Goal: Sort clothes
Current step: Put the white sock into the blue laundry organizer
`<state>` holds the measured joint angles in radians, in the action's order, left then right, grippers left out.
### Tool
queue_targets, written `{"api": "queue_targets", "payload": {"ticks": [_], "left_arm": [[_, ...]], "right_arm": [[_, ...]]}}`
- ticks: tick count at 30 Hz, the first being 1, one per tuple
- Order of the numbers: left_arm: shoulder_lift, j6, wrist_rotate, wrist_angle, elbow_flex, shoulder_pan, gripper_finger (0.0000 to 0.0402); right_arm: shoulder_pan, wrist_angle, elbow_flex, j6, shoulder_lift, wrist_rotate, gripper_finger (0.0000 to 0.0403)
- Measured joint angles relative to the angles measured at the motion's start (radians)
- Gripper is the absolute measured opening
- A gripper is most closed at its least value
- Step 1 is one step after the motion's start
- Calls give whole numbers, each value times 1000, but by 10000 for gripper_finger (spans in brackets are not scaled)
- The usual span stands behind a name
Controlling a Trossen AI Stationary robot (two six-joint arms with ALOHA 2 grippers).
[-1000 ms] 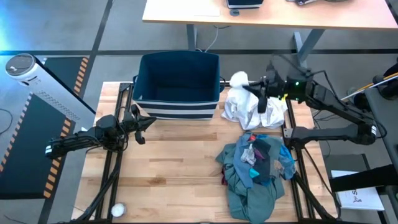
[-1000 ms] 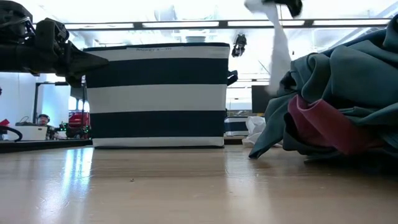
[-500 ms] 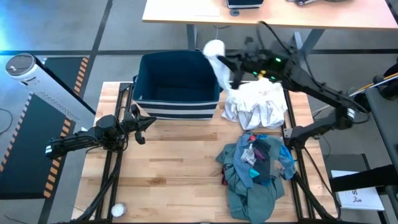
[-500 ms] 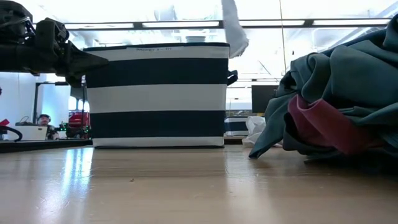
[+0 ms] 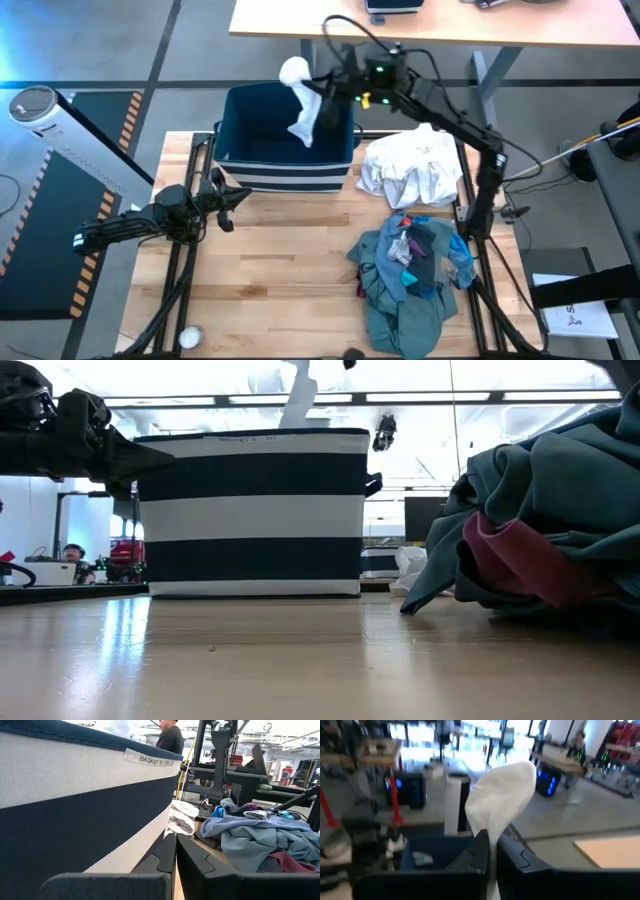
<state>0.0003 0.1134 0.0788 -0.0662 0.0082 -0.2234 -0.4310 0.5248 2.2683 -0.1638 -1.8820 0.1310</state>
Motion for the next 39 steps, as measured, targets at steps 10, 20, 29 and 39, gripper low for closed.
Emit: {"api": "queue_targets", "payload": {"ticks": [10, 20, 29, 39], "left_arm": [[9, 0, 0, 2, 0, 0, 0], [14, 0, 0, -1, 0, 0, 0], [21, 0, 0, -3, 0, 0, 0], [22, 0, 9, -12, 0, 0, 0]], "right_arm": [[-17, 215, 79, -103, -89, -106, 0], [-21, 243, 83, -72, -90, -108, 28], [-21, 279, 83, -55, -87, -109, 128], [-21, 421, 83, -117, -32, -213, 150]]}}
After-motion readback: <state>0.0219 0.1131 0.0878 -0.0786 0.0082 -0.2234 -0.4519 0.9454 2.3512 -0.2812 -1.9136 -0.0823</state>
